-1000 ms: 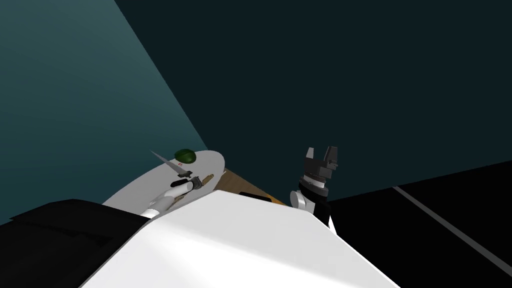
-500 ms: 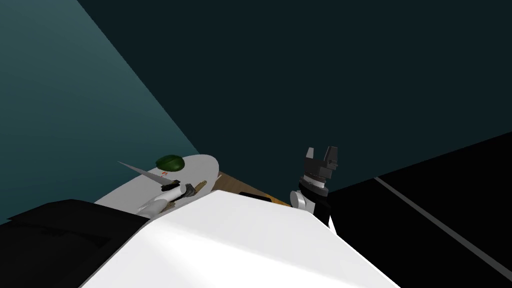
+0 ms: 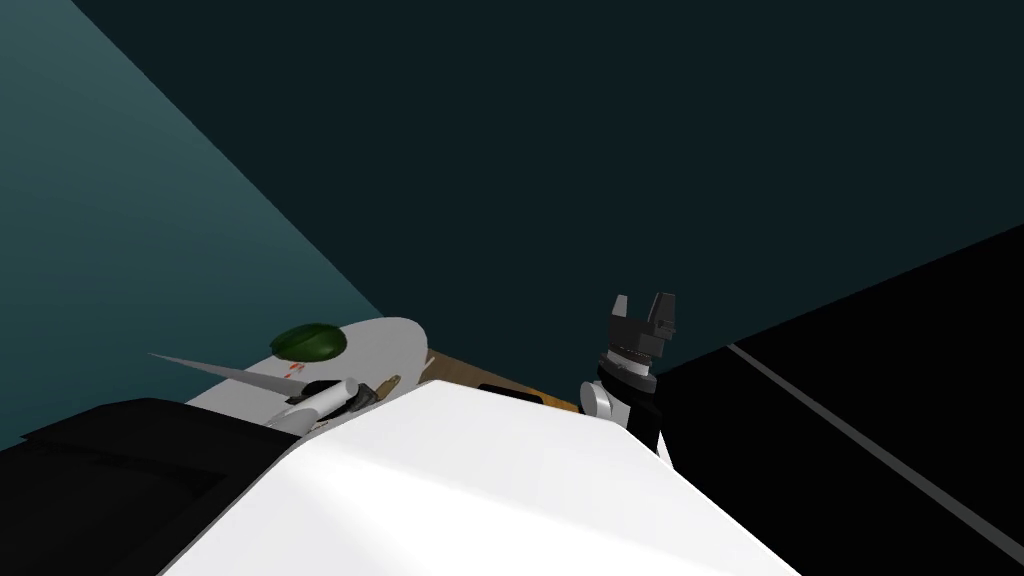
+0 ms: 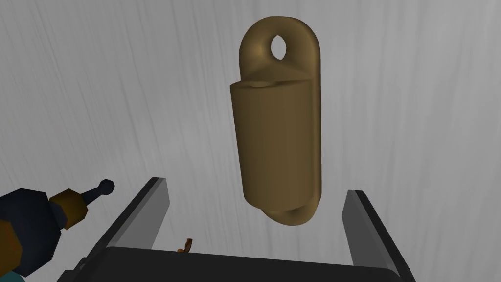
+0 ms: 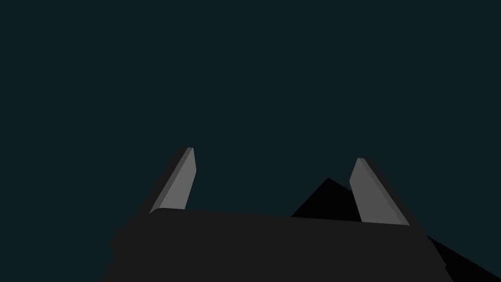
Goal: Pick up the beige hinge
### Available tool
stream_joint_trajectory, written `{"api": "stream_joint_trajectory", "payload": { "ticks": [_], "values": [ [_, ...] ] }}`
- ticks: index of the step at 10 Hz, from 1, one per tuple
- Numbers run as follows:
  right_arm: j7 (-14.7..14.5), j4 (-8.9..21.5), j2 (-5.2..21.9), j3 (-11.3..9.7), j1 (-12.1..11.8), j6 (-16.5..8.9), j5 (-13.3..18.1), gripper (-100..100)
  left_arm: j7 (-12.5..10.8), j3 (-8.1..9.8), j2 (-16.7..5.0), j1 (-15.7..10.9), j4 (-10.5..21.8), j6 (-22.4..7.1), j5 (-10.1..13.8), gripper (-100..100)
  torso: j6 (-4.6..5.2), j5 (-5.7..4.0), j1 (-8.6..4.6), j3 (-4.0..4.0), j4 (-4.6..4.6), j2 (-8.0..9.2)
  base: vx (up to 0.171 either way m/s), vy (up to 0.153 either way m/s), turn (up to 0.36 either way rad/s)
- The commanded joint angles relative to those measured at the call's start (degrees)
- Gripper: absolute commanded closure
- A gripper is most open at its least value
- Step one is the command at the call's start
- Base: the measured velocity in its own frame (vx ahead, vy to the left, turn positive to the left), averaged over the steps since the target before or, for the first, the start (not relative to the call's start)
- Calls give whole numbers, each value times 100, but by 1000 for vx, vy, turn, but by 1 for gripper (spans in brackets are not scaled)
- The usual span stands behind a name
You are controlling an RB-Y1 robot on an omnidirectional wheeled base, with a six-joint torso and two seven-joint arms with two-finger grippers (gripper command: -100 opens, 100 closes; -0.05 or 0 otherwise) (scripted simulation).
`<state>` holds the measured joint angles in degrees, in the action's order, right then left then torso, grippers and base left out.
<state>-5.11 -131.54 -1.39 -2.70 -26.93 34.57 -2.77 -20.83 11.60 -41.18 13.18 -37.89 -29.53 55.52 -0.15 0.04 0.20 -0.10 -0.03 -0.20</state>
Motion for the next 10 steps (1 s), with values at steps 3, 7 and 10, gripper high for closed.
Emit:
{"api": "stream_joint_trajectory", "payload": {
  "ticks": [3,7,10],
  "values": [
    [0,0,0,0,0,0,0,0,-4,58,-42,-7,358,-151,161,-100,0,0,0,1,1,3,37,13,-87],
    [0,0,0,0,0,0,0,0,-177,174,-108,22,915,-496,375,-100,-1,0,1,-1,0,-1,48,16,-144],
    [0,0,0,0,0,0,0,0,-179,213,-132,-18,1173,-588,456,-100,0,0,0,-1,0,-3,44,17,-96]
  ]
}}
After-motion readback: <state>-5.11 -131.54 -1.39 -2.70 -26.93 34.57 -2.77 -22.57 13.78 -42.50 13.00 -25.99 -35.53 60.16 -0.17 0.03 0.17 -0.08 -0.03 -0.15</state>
